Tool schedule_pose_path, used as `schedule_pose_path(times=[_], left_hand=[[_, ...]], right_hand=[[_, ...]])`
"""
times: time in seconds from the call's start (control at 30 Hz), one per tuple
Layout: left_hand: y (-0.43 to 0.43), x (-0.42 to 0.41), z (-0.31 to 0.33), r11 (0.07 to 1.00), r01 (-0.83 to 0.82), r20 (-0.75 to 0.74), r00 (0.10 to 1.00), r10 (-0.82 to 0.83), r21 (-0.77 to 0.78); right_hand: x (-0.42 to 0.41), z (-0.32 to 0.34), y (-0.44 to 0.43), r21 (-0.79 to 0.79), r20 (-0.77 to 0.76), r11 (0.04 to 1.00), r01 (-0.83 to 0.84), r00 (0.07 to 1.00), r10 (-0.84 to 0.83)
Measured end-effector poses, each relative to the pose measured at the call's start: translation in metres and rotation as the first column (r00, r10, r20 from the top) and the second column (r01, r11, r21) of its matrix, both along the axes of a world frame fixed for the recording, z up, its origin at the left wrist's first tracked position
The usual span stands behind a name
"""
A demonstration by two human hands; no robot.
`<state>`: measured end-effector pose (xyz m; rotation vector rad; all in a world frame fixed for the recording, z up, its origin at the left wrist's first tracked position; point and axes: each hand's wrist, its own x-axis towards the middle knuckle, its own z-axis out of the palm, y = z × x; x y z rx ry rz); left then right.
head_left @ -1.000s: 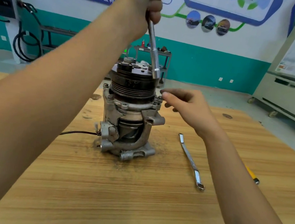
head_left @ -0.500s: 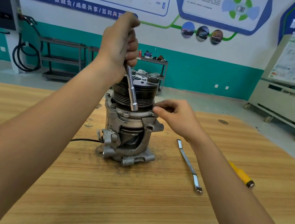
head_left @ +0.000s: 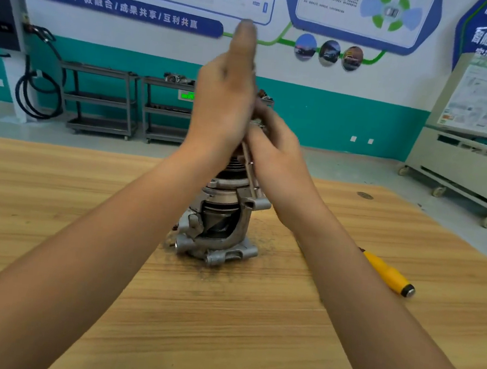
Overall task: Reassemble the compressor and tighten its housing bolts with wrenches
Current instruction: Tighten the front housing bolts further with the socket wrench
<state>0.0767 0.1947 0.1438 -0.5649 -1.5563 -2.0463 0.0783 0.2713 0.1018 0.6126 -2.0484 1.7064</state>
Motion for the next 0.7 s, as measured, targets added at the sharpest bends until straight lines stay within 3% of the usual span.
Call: schedule_pose_path(times=[0.1, 0.17, 0.23, 0.3, 0.37, 0.53, 0.7], left_hand=[[0.001, 0.006, 0.008, 0.963, 0.070, -0.063, 0.994, -0.089, -0.259], [-0.014, -0.002, 0.006, 0.895, -0.032, -0.110, 0.994, -0.019, -0.446], [-0.040, -0.016, -0.012, 0.893, -0.210, -0.101, 0.978, 0.184, -0.398], [-0.066, -0.030, -0.042, 0.893, -0.321, 0.040, 0.936, 0.351, -0.316], [-0.082, -0.041, -0.079, 0.867, -0.332, 0.192, 0.886, 0.422, -0.372], [-0.081, -0.051, -0.143, 0.856, -0.200, 0.263, 0.897, 0.355, -0.476], [-0.072, -0.046, -0.177, 0.783, -0.112, 0.165, 0.950, 0.265, -0.612]], right_hand=[[0.001, 0.008, -0.006, -0.147, -0.076, 0.980, 0.136, 0.986, -0.148], [0.000, 0.010, 0.001, -0.276, -0.037, 0.952, 0.132, 0.988, -0.148], [-0.005, 0.015, 0.013, -0.458, 0.072, 0.879, 0.133, 0.991, -0.112], [-0.015, 0.020, 0.027, -0.574, 0.178, 0.791, 0.213, 0.975, -0.133], [-0.026, 0.026, 0.034, -0.648, 0.279, 0.711, 0.272, 0.954, -0.110], [-0.045, 0.035, 0.033, -0.740, 0.373, 0.587, 0.328, 0.927, -0.048], [-0.057, 0.042, 0.032, -0.752, 0.302, 0.603, 0.265, 0.952, -0.042]])
